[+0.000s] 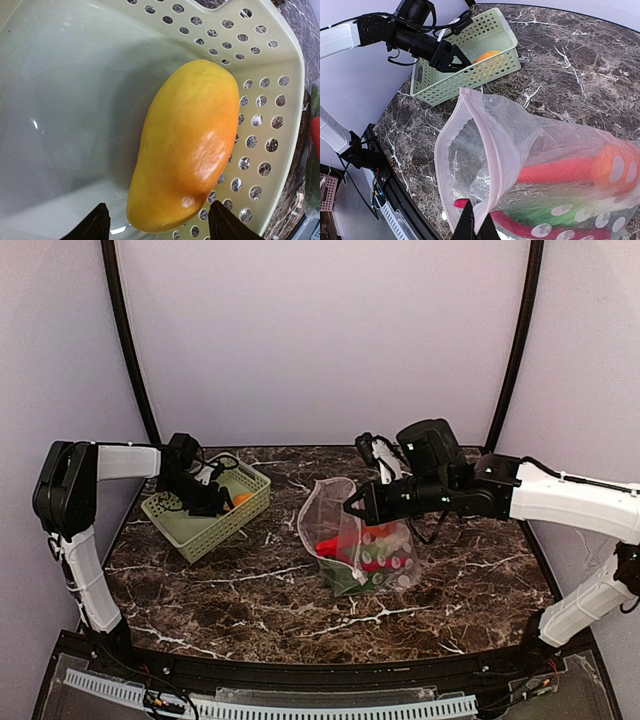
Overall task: Place the food in the zip-top bag and seal the zipper
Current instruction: Adjust the bowl, then pick up the fake fruit from the bin.
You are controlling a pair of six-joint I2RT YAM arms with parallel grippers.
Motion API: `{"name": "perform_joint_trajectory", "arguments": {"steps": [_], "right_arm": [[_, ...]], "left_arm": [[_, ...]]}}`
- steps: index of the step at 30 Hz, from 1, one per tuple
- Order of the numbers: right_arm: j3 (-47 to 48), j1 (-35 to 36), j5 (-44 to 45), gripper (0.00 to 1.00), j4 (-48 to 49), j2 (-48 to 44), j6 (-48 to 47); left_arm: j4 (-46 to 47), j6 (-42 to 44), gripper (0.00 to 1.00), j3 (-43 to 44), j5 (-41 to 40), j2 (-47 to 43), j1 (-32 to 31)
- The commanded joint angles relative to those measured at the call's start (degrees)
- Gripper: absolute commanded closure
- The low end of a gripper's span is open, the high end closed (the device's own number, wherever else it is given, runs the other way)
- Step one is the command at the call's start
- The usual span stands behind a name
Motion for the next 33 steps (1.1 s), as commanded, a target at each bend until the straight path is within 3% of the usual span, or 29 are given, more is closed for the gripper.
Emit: {"name": "perform_joint_trajectory", "arguments": {"steps": [1,8,16,27,33], "right_arm": [[0.1,0.0,-0.4,1.00,2.0,0.1,0.3],[0.2,0.0,-0.6,1.00,2.1,0.7,0.2],[-0.3,0.0,-0.1,1.00,2.1,0.2,0.3],[-0.7,0.0,0.2,1.00,2.1,-0.3,0.5],[-0.1,0.1,0.8,1.00,1.5,-0.4,0.1]], "left_arm": [[-1.1,0.6,0.33,1.5,4.4,1.4,0.2],[0.1,-0.2,0.38,1.3,7.0,2.6,0.3],[0.1,-1.0,0.61,1.5,7.5,2.4,0.8],[5.3,-4.6,0.68,-3.0,3.2,-5.6,3.6],[10.9,-8.1,0.69,-10.0,-4.4,-17.3,3.9]]}}
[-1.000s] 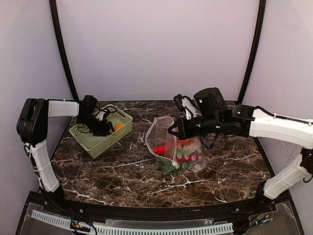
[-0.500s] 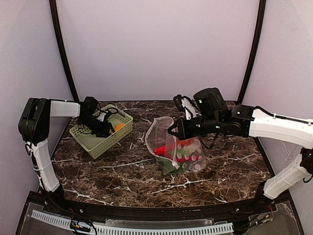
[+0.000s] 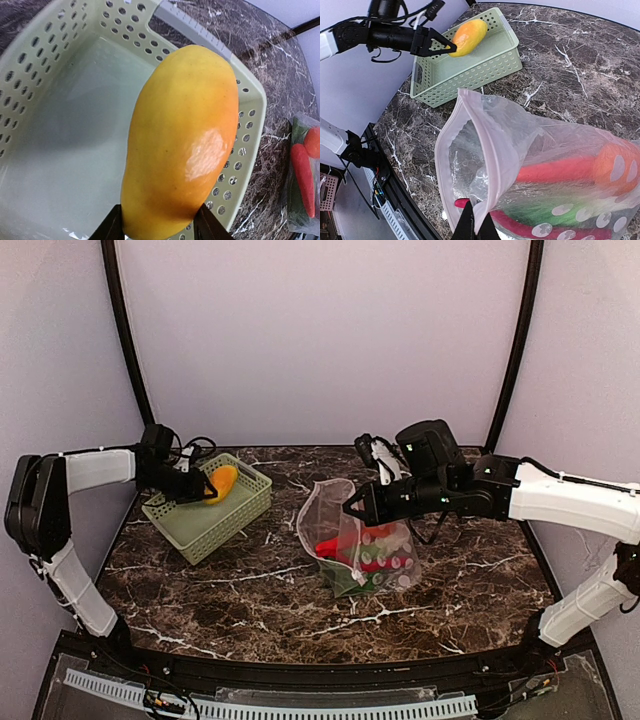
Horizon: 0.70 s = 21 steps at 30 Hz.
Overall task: Place the food in the zip-top bag and seal the zipper
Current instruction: Pick up the fake fruit from the bin, then place the fake fruit in the zipper food storage bag.
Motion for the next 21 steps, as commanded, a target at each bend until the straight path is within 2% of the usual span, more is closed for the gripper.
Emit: {"name": "perform_joint_trajectory", "arguments": {"steps": [1,5,9,14,21], "right_arm": [[0.3,0.0,1.3,1.00,1.0,-0.6,-0.1],[0.9,0.0,1.7,1.00,0.3,-0.6,-0.4],[1.7,0.0,1.9,1.00,-0.1,-0.5,-0.9],[2.4,0.0,1.9,1.00,-0.1,0.6,-1.1],[2.5,0.2,0.9,1.00,0.4,1.5,-1.0]], "left_arm": [[4.7,-3.7,0.69,-5.9,-6.1,-11.3,0.1],[5.6,-6.8,0.70,-11.4,-8.4,-22.2,-0.1],[4.1,-9.5,0.70,-15.0,-7.0,-33.4,-2.2],[-3.8,-14.0,0.70,-15.9,-7.6,-41.0,-12.5],[-9.4,-19.8,0.72,-15.7,-10.1,-42.9,-26.5]]}}
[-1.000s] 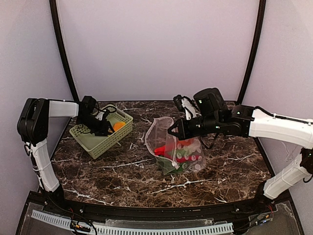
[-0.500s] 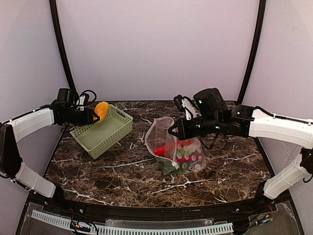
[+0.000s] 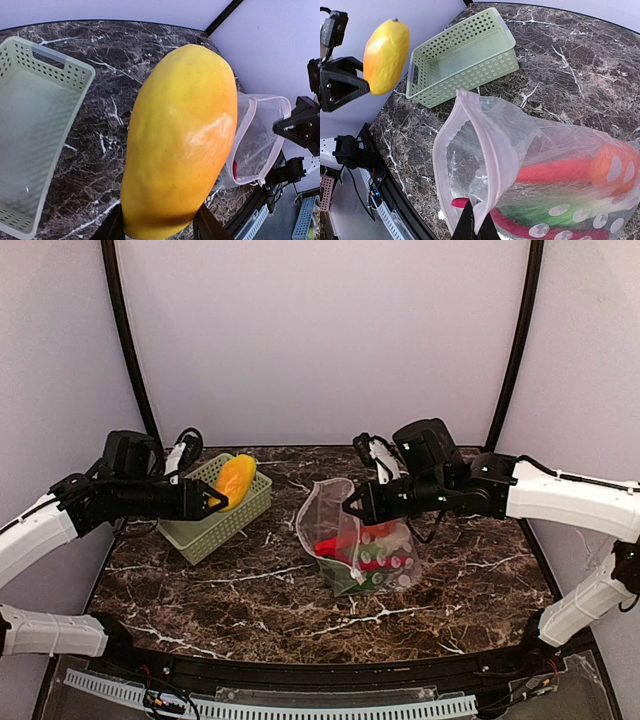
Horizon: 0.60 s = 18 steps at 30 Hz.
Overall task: Place the food in the zip-top bag and seal the zipper
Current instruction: Place the fake fruit in the zipper food storage bag.
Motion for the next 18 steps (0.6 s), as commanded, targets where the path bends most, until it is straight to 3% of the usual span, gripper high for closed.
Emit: {"name": "perform_joint_trajectory", "arguments": {"steps": [1,10,18], "right_arm": [[1.5,0.2,-0.1,1.00,1.2,0.7,-0.3],[1.5,0.3,-0.1,1.00,1.5,1.0,-0.2],[1.1,0.8,-0.1,1.00,1.6,0.2,-0.3]], "left_arm": [[-7.1,-5.4,0.72,0.0,-2.4,0.1,-8.0],[-12.7,-9.1,0.72,9.1,-7.8,8.6,-24.9],[-9.4,-10.7,0.72,11.6,-4.1,13.8,-26.9]]}}
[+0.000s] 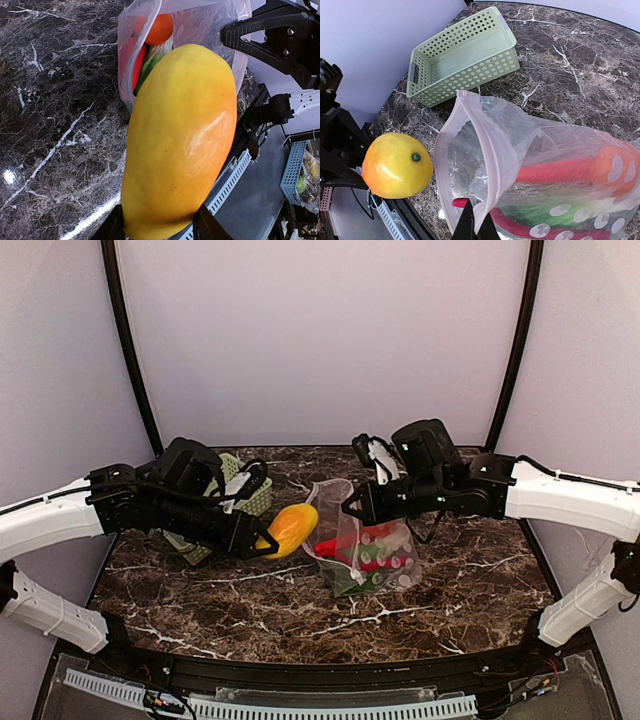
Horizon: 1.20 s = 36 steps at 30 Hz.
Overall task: Place the food in the zip-top bag and seal the zipper
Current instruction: Place the fake fruit in the zipper food storage bag.
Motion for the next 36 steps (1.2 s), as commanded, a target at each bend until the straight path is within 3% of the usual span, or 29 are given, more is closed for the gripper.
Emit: {"name": "perform_joint_trajectory", "arguments": {"steps": [1,13,22,36], "right_arm": [[1.0,0.5,0.0,1.00,1.6,-0.2,-0.3],[1.4,1.3,-0.5,1.00,1.3,0.1,-0.5],[1.4,2.4,-0.5,1.00,1.4,-0.2,-0.8],[2.0,4.2,-2.8,1.00,4.3,2.7,-0.2]], "left_arm": [[0.5,-1.5,0.72,2.3,2.5,2.6,-0.3],[-6.8,2.9,0.74,12.2,2.8,11.3,-0.1],[-9.7,5.8,0.77,14.8,0.4,15.1,0.9],[-4.4,5.9,0.79,18.7,2.3,21.9,1.4]]}}
